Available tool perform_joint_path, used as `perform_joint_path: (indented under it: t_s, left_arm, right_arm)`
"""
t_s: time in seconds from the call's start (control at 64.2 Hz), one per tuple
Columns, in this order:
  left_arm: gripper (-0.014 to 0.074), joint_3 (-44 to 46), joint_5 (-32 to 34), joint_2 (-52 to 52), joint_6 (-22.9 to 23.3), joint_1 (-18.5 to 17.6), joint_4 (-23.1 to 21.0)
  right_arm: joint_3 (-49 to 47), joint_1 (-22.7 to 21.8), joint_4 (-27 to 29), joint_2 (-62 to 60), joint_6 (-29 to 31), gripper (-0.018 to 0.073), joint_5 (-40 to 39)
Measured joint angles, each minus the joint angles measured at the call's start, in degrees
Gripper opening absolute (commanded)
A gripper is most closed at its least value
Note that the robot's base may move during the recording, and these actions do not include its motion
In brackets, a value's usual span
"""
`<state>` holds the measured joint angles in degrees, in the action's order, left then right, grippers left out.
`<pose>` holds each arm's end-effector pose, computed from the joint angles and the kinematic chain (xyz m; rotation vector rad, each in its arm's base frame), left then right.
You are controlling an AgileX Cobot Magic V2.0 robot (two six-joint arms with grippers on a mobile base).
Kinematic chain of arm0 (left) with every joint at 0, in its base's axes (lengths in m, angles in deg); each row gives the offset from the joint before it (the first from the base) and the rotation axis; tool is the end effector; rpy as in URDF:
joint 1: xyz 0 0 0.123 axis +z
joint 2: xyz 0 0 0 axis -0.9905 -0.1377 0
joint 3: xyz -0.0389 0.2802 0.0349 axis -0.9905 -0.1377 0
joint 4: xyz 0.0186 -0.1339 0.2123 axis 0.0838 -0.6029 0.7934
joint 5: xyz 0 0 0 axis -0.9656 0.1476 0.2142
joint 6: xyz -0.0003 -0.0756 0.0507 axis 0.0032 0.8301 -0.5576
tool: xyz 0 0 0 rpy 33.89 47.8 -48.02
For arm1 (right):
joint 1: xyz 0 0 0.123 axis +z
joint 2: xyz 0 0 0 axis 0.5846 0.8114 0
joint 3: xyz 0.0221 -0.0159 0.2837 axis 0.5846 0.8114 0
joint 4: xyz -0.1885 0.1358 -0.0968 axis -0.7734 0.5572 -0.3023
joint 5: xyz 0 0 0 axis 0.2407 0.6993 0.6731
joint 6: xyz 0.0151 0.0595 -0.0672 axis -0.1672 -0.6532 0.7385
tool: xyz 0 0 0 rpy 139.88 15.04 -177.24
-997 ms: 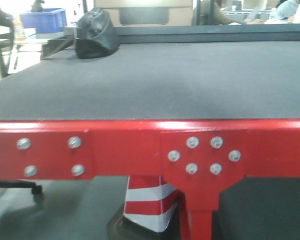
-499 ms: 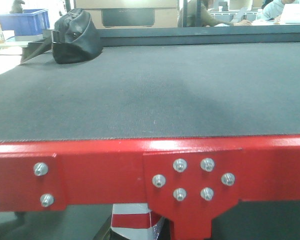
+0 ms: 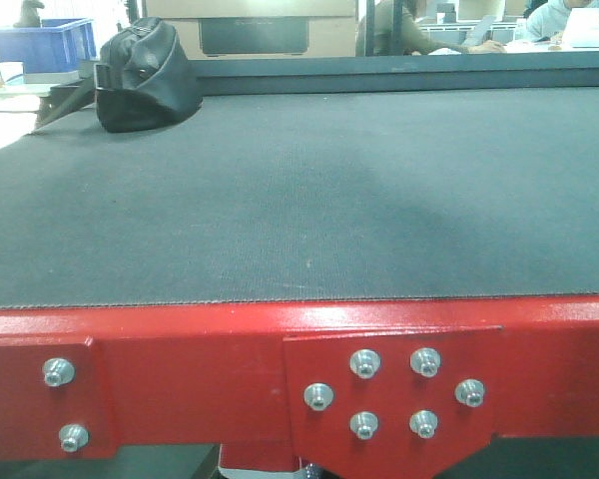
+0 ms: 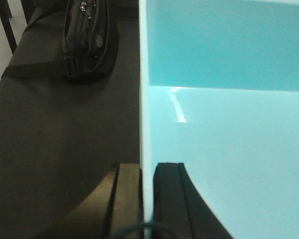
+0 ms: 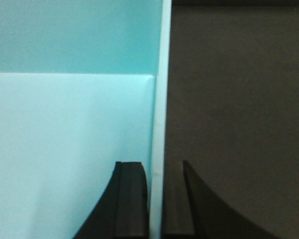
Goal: Fetch blue bin and place on conveyor start
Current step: 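Approach the red-framed conveyor and position the bin above its belt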
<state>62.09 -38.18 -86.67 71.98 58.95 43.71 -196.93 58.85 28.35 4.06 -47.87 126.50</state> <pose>0.2930 -0.0923 0.5045 -0.1065 2.0211 -0.0998 0.3095 0.1066 0.5030 -0.0105 2.1158 0.1125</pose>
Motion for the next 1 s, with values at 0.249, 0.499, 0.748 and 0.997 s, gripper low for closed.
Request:
perform_joint_path:
  t_s: [0.249, 0.499, 0.748, 0.997]
  left_arm:
    - [-0.0111, 0.0, 0.0, 0.0, 0.0, 0.0, 0.0]
    - [-0.0111, 0.0, 0.0, 0.0, 0.0, 0.0, 0.0]
    - [-0.0111, 0.0, 0.0, 0.0, 0.0, 0.0, 0.0]
    - [-0.0111, 0.0, 0.0, 0.0, 0.0, 0.0, 0.0]
  right_arm:
    - [0.0, 0.0, 0.0, 0.0, 0.1, -0.0160, 0.0]
    - [0.0, 0.0, 0.0, 0.0, 0.1, -0.0160, 0.0]
    - [0.0, 0.0, 0.0, 0.0, 0.1, -0.0160, 0.0]
    - [0.0, 0.0, 0.0, 0.0, 0.1, -0.0160, 0.0]
